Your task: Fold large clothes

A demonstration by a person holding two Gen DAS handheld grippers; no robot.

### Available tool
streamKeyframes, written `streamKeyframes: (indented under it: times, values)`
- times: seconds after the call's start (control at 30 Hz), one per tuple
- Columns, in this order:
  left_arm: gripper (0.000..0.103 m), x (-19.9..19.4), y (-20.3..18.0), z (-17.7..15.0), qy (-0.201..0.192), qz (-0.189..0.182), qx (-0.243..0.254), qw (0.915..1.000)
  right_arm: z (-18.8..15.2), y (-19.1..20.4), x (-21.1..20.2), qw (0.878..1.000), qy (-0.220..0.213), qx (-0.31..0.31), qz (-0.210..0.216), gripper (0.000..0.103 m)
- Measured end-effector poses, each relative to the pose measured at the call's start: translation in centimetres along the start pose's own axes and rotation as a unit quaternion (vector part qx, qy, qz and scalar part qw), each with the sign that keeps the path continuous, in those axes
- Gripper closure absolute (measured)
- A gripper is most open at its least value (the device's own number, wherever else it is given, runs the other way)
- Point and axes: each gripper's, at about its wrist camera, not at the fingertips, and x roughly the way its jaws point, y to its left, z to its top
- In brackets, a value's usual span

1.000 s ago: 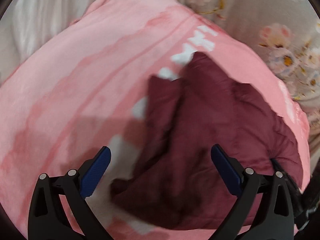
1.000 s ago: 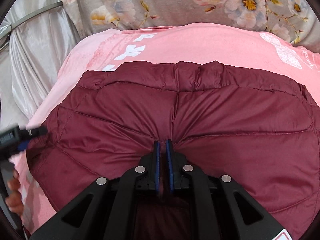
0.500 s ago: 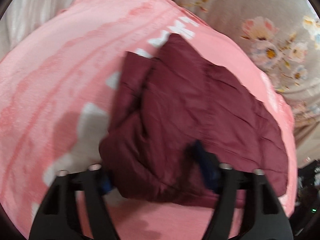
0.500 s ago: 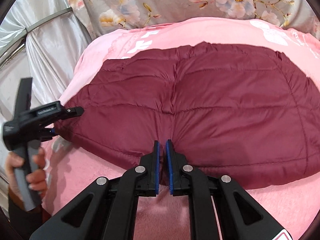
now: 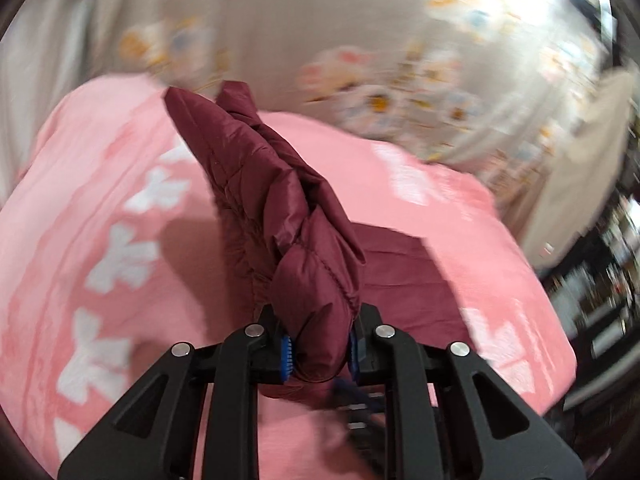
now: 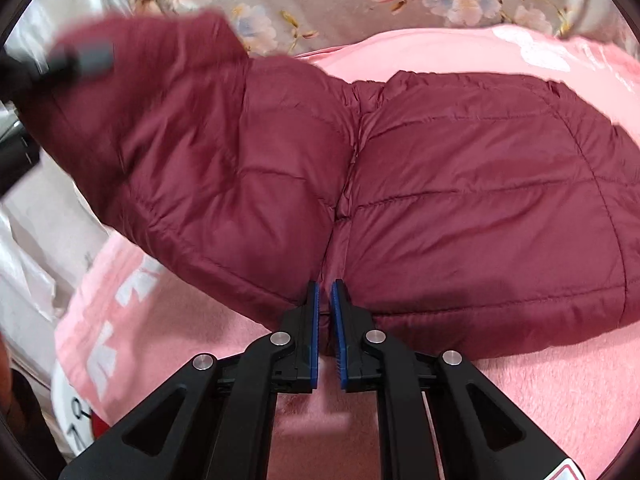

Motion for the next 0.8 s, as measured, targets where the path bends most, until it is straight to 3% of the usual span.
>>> streamKeyframes:
  times: [0.1,0.27,0.4,0.57,0.8]
  values:
    - [0.085,1.5,-5.5,0.7,0.010,-0.028,0.060,0.9977,-0.3,-1.0,-2.1,1.000,-0.013,0.023,0.010,0.093]
    - [0.085,6.8,-12.2,-0.4,0.054,-0.054,0.122,0.9896,-2.3,-4.0,-7.4,0.996,-0.039,0.026,-0.071,0.093]
    - [0.085,12.2,-16.2,-3.0,0.115,-0.062,0.146,0.9806,-4.5,-7.7,-10.2,0.990,-0.034,0.072,-0.119,0.093]
    - [0.085,17.6,-18.3,-7.1,0.175,-0.046,0.155,0.9711,-6.5,-9.9,-11.0,0.984,-0.025,0.101,-0.142,0.093]
    - [0.084,20.0,-18.6,-9.1,0.197,-0.025,0.157,0.9674,-8.0,-10.6,-10.7,0.985,-0.026,0.107,-0.132,0.094]
